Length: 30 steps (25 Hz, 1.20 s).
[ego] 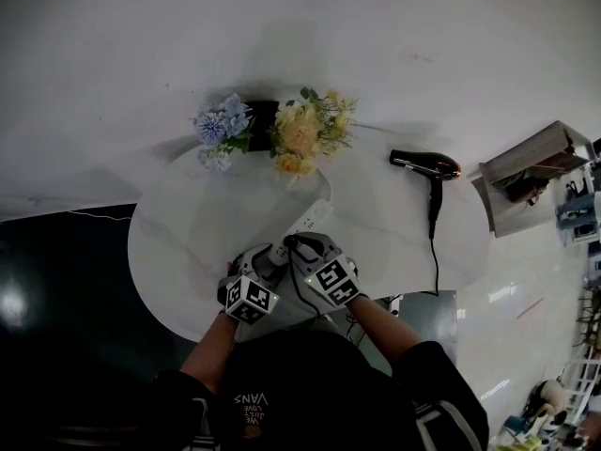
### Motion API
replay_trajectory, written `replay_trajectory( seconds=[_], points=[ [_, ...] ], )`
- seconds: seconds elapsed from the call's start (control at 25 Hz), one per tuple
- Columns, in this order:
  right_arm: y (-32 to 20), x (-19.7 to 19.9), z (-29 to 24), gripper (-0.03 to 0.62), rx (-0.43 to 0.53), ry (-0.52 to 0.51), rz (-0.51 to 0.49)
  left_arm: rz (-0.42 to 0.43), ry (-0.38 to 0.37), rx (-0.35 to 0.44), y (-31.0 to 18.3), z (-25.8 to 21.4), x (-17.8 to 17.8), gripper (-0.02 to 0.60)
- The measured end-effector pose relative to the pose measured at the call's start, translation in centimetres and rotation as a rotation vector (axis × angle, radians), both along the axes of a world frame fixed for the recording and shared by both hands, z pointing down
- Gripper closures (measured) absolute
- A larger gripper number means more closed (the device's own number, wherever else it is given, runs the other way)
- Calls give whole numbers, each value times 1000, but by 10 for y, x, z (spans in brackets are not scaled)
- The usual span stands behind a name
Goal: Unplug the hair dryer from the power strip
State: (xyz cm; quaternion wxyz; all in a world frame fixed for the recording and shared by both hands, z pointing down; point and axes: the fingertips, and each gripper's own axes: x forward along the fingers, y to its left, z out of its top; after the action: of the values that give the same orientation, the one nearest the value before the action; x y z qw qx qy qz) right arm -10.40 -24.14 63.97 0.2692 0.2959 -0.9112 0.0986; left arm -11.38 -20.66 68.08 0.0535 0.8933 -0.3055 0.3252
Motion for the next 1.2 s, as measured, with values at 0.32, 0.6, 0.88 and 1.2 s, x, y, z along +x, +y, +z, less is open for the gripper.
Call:
replay_trajectory(
  seconds=[0.32, 0.6, 0.88, 1.2],
  points=[
    [0, -3, 2, 512, 42, 39, -60, -5, 12, -6, -2, -1, 1, 318],
    [0, -2, 1, 520, 7, 11, -69, -6, 10, -11, -2, -1, 1, 318],
    [-1, 2, -4, 522, 1, -26, -38, -6, 6, -15, -3, 0, 2, 318],
    [-1, 10, -15, 522, 17, -49, -20, -17, -15, -20, -5, -7, 1, 318]
  ],
)
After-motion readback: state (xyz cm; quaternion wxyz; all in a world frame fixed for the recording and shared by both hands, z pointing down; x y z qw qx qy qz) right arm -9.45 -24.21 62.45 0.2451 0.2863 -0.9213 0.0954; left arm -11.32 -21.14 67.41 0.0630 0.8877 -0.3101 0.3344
